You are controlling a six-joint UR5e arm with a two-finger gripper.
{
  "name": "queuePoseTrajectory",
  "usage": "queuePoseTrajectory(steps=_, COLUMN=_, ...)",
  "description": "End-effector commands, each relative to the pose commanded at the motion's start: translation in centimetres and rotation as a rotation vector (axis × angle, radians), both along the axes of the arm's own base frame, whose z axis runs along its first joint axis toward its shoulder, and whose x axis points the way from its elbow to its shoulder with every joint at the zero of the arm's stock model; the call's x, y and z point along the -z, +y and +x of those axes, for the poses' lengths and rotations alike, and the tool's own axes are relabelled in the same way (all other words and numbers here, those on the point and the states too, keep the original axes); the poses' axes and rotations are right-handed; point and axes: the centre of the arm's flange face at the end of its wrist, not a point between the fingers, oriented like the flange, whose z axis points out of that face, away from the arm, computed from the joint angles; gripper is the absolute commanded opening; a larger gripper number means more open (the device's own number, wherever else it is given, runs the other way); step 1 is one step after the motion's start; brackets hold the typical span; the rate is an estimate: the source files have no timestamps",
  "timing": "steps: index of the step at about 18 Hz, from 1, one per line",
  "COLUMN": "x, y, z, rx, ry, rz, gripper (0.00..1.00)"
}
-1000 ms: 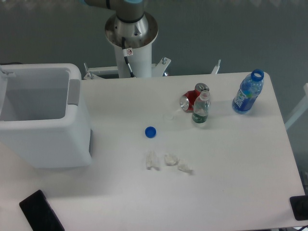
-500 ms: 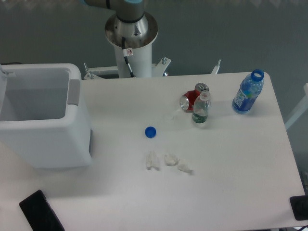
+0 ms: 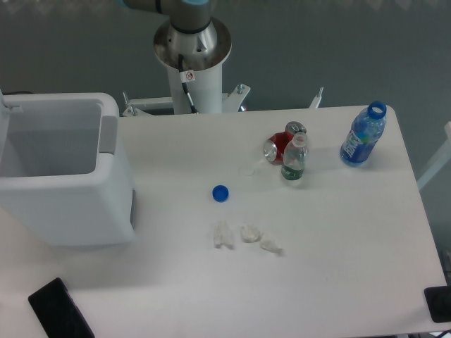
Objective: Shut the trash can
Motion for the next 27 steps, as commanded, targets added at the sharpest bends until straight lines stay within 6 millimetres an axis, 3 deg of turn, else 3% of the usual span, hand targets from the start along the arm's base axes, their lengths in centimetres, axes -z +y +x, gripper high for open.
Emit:
queuePoseTrajectory(steps=6, x=1.0, y=0.0, z=-0.3, rx=-0.016, ry=0.021, rz=-0.028, gripper=0.02)
queuePoseTrajectory(steps=19, x=1.1, y=-0.6, z=-2.4, rx=-0.070, ry=0.042, rz=-0.034, gripper=0.02)
queuePoseTrajectory(steps=27, x=2.6, y=-0.4, z=-5.6, rx=-0.133, ry=0.043, rz=-0.064, gripper=0.02)
